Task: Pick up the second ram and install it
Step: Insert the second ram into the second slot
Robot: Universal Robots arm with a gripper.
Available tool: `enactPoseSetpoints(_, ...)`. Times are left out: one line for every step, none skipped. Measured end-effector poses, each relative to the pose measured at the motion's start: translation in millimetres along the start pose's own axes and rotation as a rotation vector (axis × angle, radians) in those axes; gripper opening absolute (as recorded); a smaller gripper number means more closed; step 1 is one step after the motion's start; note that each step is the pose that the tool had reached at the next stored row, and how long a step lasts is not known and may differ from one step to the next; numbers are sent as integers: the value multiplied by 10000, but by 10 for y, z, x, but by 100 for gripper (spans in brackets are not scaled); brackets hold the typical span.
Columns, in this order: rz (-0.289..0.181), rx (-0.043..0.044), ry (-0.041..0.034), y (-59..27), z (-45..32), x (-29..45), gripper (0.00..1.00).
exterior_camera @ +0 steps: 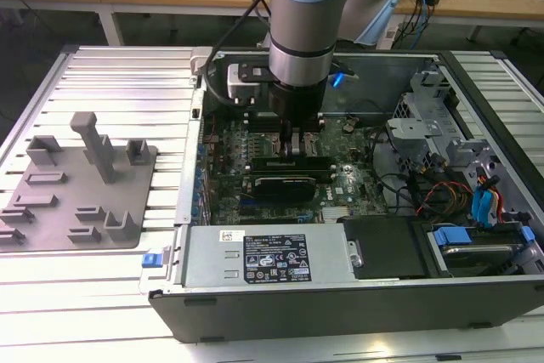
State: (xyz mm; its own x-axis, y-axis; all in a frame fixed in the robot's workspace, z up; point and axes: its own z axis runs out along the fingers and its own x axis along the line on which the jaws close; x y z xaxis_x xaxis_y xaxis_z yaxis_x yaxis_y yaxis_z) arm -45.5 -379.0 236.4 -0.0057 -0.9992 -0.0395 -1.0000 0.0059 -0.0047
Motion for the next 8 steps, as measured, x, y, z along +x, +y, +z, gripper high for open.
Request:
enactPoseSetpoints(-1, 0, 0, -1, 2, 0, 10)
enactPoseSetpoints(0, 1, -1, -2, 5, 0, 10)
enactPoseSetpoints(7, 1, -1, -2, 9, 0, 10)
enactPoseSetpoints(18, 2, -1, -3, 12, 0, 10)
enactPoseSetpoints(59, 3, 0, -3, 15, 1, 10)
enactPoseSetpoints(59, 3, -1, -2, 16, 0, 10)
enactPoseSetpoints(59, 6, -7, -3, 24, 0, 10)
enactPoseSetpoints(59, 3, -4, -2, 24, 1, 10)
